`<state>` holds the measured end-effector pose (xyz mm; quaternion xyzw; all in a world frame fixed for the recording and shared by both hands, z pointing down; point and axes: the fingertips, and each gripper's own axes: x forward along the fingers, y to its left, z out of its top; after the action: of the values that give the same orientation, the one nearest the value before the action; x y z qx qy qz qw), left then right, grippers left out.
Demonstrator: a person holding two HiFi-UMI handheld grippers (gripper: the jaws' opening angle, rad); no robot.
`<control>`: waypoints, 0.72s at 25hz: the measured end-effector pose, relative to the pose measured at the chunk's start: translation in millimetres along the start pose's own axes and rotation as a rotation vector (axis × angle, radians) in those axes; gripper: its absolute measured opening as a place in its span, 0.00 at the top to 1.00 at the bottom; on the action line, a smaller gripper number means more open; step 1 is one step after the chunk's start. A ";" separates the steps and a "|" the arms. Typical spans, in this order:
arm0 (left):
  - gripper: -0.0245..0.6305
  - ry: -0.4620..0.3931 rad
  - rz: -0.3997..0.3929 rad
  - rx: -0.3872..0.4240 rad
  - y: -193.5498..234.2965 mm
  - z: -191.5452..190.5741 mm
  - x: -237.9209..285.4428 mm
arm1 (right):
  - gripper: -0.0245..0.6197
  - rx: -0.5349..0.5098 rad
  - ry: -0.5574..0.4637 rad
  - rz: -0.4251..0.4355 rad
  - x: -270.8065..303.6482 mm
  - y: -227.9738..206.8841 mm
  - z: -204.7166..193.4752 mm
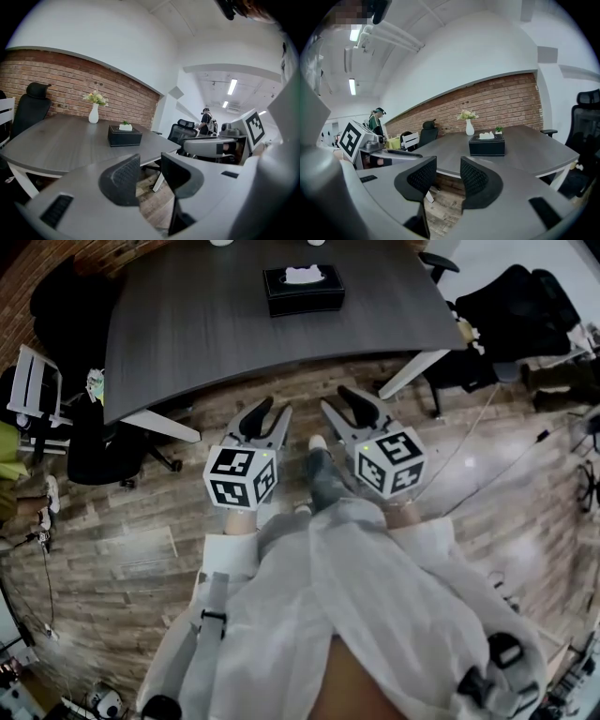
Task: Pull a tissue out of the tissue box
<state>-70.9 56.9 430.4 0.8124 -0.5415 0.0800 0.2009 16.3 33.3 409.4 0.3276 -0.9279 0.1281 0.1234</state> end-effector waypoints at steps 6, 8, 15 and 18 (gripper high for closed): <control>0.76 0.006 -0.005 -0.003 20.8 33.7 69.3 | 0.75 -0.015 0.026 0.045 40.7 -53.0 17.2; 0.76 0.002 0.004 -0.001 28.9 48.1 89.9 | 0.75 -0.025 0.036 0.070 56.8 -70.0 25.9; 0.76 -0.022 0.059 -0.007 56.8 93.3 155.7 | 0.75 -0.068 0.039 0.127 109.0 -132.0 65.9; 0.76 -0.022 0.082 -0.014 69.1 107.5 177.8 | 0.75 -0.074 0.039 0.145 127.7 -151.8 78.3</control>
<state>-72.0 -161.2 411.2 0.7889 -0.5770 0.0752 0.1973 5.6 -179.5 399.9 0.2523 -0.9507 0.1087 0.1440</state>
